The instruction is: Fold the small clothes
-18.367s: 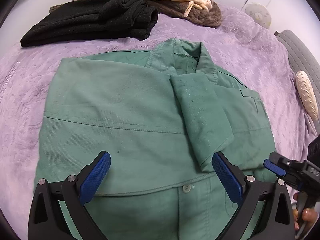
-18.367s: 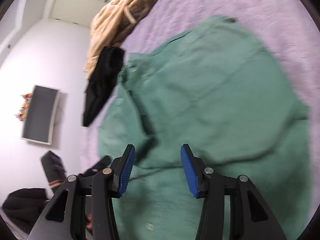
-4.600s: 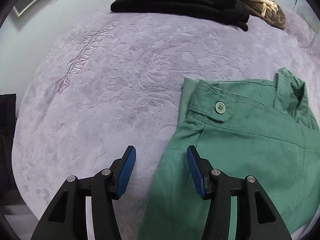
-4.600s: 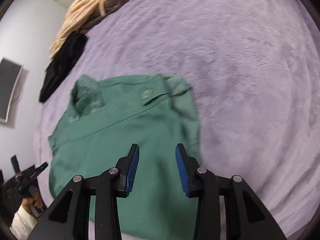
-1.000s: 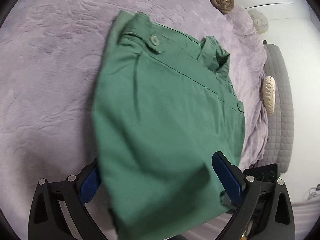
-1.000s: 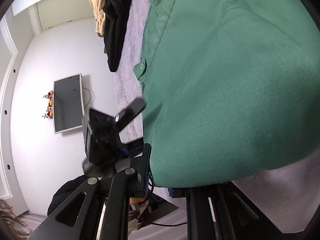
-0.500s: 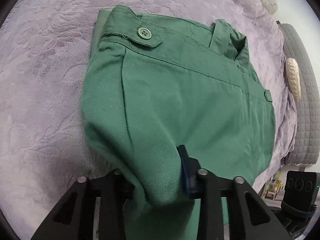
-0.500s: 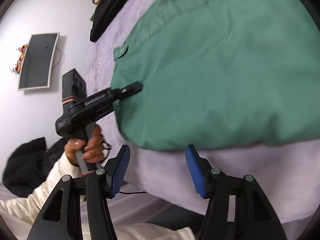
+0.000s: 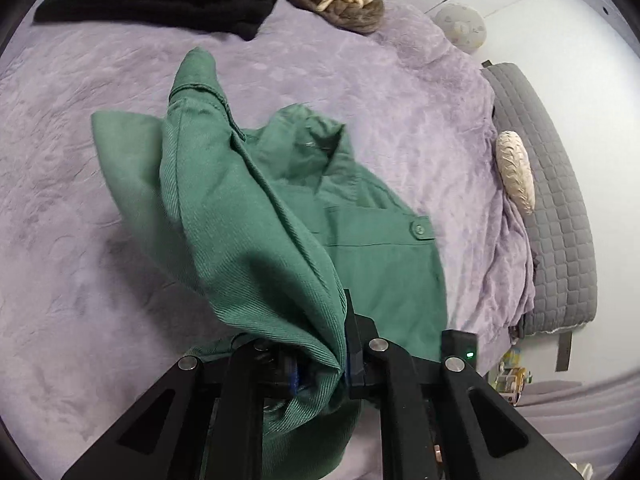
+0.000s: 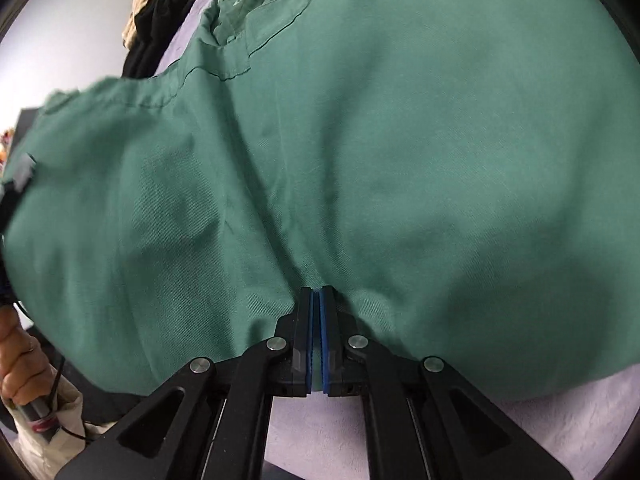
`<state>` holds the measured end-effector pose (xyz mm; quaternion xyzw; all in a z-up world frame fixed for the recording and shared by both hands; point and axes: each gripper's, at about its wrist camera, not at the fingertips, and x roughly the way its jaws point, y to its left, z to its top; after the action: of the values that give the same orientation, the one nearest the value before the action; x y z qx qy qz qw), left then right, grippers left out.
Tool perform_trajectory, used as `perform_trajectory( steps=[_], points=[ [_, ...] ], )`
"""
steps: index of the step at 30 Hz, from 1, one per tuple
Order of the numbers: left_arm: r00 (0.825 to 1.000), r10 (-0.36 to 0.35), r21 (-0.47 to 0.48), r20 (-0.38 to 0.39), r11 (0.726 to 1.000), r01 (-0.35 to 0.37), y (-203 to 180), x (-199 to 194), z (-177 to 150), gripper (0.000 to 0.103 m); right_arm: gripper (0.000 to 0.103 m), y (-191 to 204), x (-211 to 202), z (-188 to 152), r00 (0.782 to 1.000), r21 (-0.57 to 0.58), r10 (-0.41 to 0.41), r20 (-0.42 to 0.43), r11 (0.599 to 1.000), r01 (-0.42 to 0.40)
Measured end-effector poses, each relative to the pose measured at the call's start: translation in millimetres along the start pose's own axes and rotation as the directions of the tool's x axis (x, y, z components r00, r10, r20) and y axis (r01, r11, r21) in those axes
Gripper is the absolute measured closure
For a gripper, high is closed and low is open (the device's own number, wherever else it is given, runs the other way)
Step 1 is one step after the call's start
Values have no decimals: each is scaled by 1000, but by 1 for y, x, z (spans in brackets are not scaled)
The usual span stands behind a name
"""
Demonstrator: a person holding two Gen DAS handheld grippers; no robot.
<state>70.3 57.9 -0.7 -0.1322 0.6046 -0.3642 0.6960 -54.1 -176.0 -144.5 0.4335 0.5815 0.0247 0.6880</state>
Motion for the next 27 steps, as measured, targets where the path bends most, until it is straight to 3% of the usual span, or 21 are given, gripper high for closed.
perform_trajectory(
  steps=[4,9,13,16,18,21,22,23,24,25,27],
  points=[
    [1000,-16,118,6,993,15,-75,24,12,87,98,-25,-20,3,995,43,96,1,994,-96],
    [999,29,301,-31,953,-18,-160,95,17,87,98,-80,-78,4,984,104,151,90,982,-160],
    [987,114,377,-112,924,-64,-191,176,5,87,96,-128,-111,4,977,179,155,146,967,-181],
    [966,205,448,-155,886,-116,-204,224,-14,87,96,-156,-129,7,971,215,166,170,956,-201],
    [953,248,491,-173,861,-135,-212,238,-26,87,96,-165,-132,9,968,229,178,178,949,-217],
    [951,281,538,-132,826,-169,-224,232,-37,84,96,-166,-131,11,965,241,188,184,943,-230],
    [954,274,544,-122,822,-167,-227,226,-38,66,95,-166,-133,11,963,243,193,187,941,-236],
    [961,259,543,-98,823,-167,-230,214,-38,32,95,-164,-136,12,961,245,199,191,939,-243],
    [969,243,538,-50,824,-179,-233,199,-38,16,95,-156,-142,13,957,246,211,200,934,-258],
    [972,234,535,-7,822,-194,-236,186,-35,5,93,-153,-144,13,948,245,233,217,927,-284],
    [973,228,525,43,823,-216,-235,161,-29,5,56,-149,-146,8,920,246,293,260,902,-356]
  ],
)
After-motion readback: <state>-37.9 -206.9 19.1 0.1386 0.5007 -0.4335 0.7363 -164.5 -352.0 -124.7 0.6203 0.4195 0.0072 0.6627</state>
